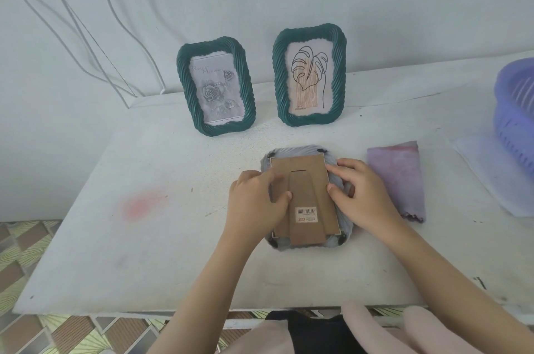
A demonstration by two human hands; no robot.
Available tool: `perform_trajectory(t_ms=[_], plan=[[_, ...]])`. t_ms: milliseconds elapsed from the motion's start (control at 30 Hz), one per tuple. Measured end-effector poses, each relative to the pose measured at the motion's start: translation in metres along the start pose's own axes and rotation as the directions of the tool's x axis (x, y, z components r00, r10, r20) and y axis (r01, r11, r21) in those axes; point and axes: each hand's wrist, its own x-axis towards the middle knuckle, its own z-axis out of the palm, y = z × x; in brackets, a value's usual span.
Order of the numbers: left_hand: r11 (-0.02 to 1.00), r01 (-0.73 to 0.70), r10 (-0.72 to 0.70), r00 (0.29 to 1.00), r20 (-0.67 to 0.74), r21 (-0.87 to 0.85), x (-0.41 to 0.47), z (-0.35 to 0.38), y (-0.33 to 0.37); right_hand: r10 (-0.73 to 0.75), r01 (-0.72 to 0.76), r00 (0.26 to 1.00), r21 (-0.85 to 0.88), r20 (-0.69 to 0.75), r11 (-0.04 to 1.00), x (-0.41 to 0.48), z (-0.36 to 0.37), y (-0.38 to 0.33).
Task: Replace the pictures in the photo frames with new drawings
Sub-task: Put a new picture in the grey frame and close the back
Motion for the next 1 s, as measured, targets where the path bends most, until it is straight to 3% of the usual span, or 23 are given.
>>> perform_trajectory(t_ms=[167,367,700,833,1000], plan=[[0.989,-0.071,0.074,0.997,-0.018,0.131,-0.003,0.002,-0.006,0.014,-0.014,1.000,-0.002,0.006,1.000,0.000,0.001,-0.001],[0.990,-0.098,0.096,0.995,0.031,0.098,0.004,-0.003,-0.009,0.006,-0.006,1.000,-0.040,-0.012,0.999,0.003,0.002,-0.001],[0.996,0.046,-0.067,0.942,0.330,0.070,0.032,-0.007,-0.021,-0.023,0.016,0.999,-0.181,-0.039,0.983,0.017,0.000,-0.005],[0.997,0.046,-0.064,0.935,0.349,0.059,0.033,-0.005,-0.023,-0.001,0.015,0.999,-0.324,0.044,0.946,0.024,-0.002,-0.006],[0.998,0.058,-0.067,0.934,0.350,0.035,0.034,-0.003,-0.026,0.023,0.012,0.995,-0.364,0.092,0.931,0.025,-0.001,-0.006]])
